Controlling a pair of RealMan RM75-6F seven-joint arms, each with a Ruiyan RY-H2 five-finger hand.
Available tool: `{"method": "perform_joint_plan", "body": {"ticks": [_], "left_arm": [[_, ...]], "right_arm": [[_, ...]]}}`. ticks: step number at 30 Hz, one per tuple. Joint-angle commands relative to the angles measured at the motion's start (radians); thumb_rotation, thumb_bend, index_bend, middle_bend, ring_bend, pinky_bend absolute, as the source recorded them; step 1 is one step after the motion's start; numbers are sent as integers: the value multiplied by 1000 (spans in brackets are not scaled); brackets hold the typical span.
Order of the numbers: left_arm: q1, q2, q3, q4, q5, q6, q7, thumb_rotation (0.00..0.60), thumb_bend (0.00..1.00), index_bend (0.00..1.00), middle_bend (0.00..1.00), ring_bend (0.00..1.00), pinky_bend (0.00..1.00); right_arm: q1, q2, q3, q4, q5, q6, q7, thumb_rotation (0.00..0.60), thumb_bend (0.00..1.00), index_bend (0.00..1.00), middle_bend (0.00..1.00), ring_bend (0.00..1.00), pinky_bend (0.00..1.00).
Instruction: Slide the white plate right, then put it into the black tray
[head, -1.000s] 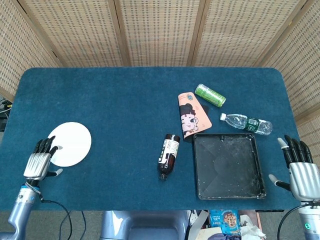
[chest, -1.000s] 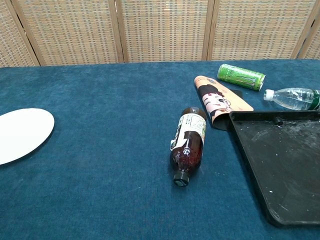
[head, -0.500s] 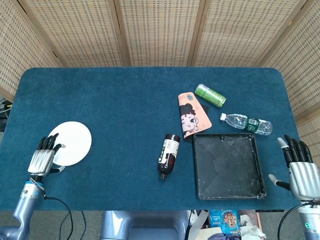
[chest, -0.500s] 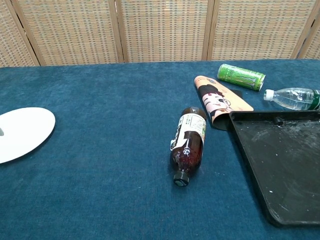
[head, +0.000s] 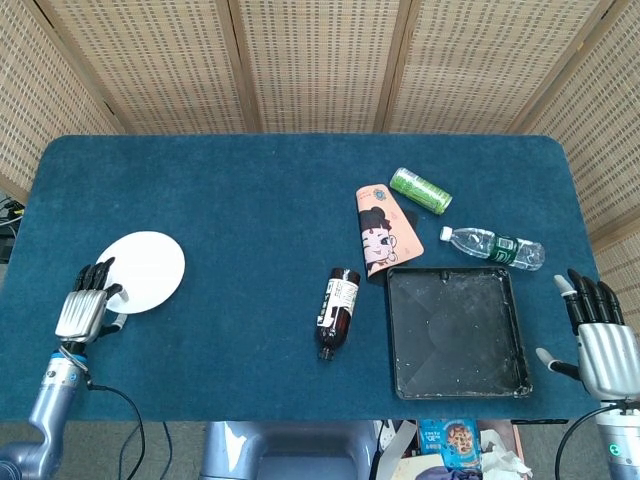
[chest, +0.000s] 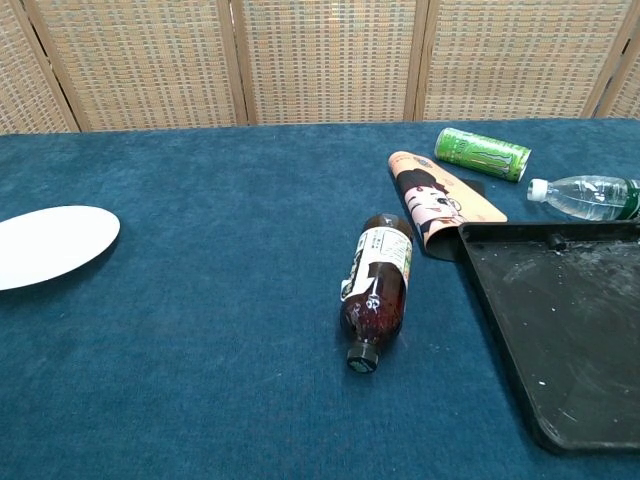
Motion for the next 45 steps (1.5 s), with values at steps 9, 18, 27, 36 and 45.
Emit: {"method": "perform_joint_plan", "body": {"ticks": [9,18,27,36,45], "left_arm": [[-30,-10,-37,25,27,82,-82,600,410,688,0,0,0],[-54,8,-40,-6,82,161,-131,600,413,713,0,0,0],[-145,43,25,-108,278,252,-111,600,413,724,0,0,0],[-297,24,108,-163,474,194,-37,600,413,729,0,0,0],[-388,-84,194,-20,604,201,-82,600,340,700,0,0,0]], "right_arm": [[1,-3,-2,0,-5,1,-3,600,0,0,0,0,0],[2,-6,-2,0,-4,-1,-10,600,0,0,0,0,0],[3,-9,-1,-1,4,-3,-24,600,0,0,0,0,0],[6,-14,9,-3,31,-12,-51,600,0,0,0,0,0],[11,-21,16,3,62,-29,-72,600,0,0,0,0,0]]}}
